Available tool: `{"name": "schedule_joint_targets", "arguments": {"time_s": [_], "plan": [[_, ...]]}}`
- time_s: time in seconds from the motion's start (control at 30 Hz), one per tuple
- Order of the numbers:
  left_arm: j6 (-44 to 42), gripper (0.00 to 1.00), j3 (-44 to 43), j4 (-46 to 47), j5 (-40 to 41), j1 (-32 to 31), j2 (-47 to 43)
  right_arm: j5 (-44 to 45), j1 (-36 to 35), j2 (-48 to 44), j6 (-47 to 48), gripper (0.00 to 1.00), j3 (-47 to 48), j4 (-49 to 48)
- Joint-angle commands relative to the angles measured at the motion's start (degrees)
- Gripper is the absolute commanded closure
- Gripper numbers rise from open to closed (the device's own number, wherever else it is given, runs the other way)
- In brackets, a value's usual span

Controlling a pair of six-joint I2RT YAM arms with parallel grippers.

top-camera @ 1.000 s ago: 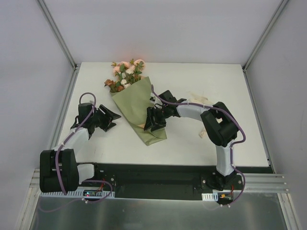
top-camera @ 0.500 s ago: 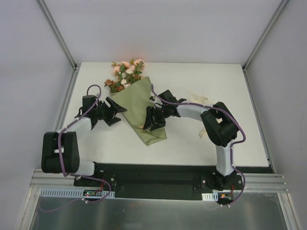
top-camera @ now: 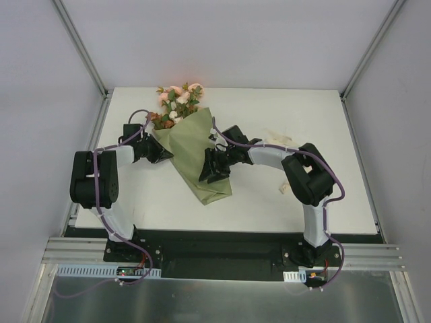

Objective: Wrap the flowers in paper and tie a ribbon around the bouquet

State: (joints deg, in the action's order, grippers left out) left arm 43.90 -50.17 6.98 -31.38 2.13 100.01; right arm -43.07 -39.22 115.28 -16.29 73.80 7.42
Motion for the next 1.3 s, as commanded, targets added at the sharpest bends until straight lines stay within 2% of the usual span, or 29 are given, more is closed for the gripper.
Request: {"name": "schedule_joint_targets", "arguments": {"time_s": [0.0,0.1,0.13,0.2,0.3,0.33,0.37,0.43,0.53,0.6,0.67,0.7,0.77,0.83,0.93,1.0,1.07,1.17,1.27], "plan": [[-2.2,1.0,-1.4,-0.7,1.6,-0.6,1.0,-3.9,-0.3,1.1,-2.2,0.44,1.9,-3.2],[-2.2,1.0,-0.8,-0.7,2.5,-0.6,0.4,-4.1,-0.3,2.0,-2.7,0.57,1.5,-4.4],[-1.9,1.0,-0.3,-0.7,3.0,-0.5,0.2,-4.2,-0.4,2.4,-2.7,0.64,1.3,-4.7],[-2.0,0.99,0.3,-1.0,3.5,-0.6,-0.8,-4.0,-0.3,2.8,-3.0,0.65,0.2,-5.8],[-2.7,0.88,1.0,-1.9,4.9,-0.5,-1.5,-4.7,-0.3,4.1,-3.9,0.66,-0.8,-7.2],[-3.2,0.77,0.3,-2.5,5.1,-0.5,-1.5,-4.7,-0.4,4.6,-4.0,0.68,-1.1,-7.2],[-3.7,0.73,-0.1,-3.2,5.6,-0.5,-1.8,-4.7,-0.4,4.9,-4.1,0.69,-1.4,-8.8],[-4.6,0.66,-1.0,-5.6,6.7,-0.5,-2.8,-4.3,-0.3,5.2,-4.1,0.76,-1.7,-9.4],[-4.9,0.59,0.9,-11.1,10.8,-0.6,-9.1,-3.3,-0.3,5.7,-3.9,0.82,-1.8,-9.7],[-4.5,0.57,4.5,-11.3,13.3,-0.5,-19.1,-3.3,-0.3,5.9,-4.1,0.84,-1.7,-9.8],[-3.5,0.61,8.2,-11.8,13.1,-0.5,-27.5,-2.7,-0.4,6.0,-4.2,0.85,-2.0,-10.0],[-3.0,0.67,8.9,-12.3,12.1,-0.5,-29.8,-2.7,-0.4,6.1,-4.1,0.85,-2.0,-10.0],[-0.2,0.71,10.9,-11.0,10.7,-0.9,-34.8,-2.6,-0.3,6.2,-4.0,0.86,-2.3,-10.0],[1.0,0.76,10.2,-7.3,6.1,-1.9,-35.3,-2.5,-0.3,6.1,-4.0,0.85,-2.6,-10.0],[3.3,0.79,5.6,-4.3,-0.6,-4.1,-29.2,-2.0,-0.4,6.0,-4.6,0.86,-3.0,-10.1],[4.0,0.8,3.3,-0.1,-3.2,-5.9,-21.6,-2.1,-0.3,5.9,-4.7,0.85,-2.9,-10.5],[4.6,0.88,-0.3,3.8,-7.4,-6.7,-13.1,-2.0,-0.3,5.9,-4.8,0.85,-2.8,-10.5],[5.0,0.98,-1.3,6.5,-7.8,-7.2,-4.5,-2.5,-0.4,6.2,-5.1,0.85,-2.0,-10.5],[2.5,1.0,0.0,6.6,-3.7,-6.7,0.3,-3.0,-0.3,6.1,-5.3,0.85,-1.4,-10.5]]}}
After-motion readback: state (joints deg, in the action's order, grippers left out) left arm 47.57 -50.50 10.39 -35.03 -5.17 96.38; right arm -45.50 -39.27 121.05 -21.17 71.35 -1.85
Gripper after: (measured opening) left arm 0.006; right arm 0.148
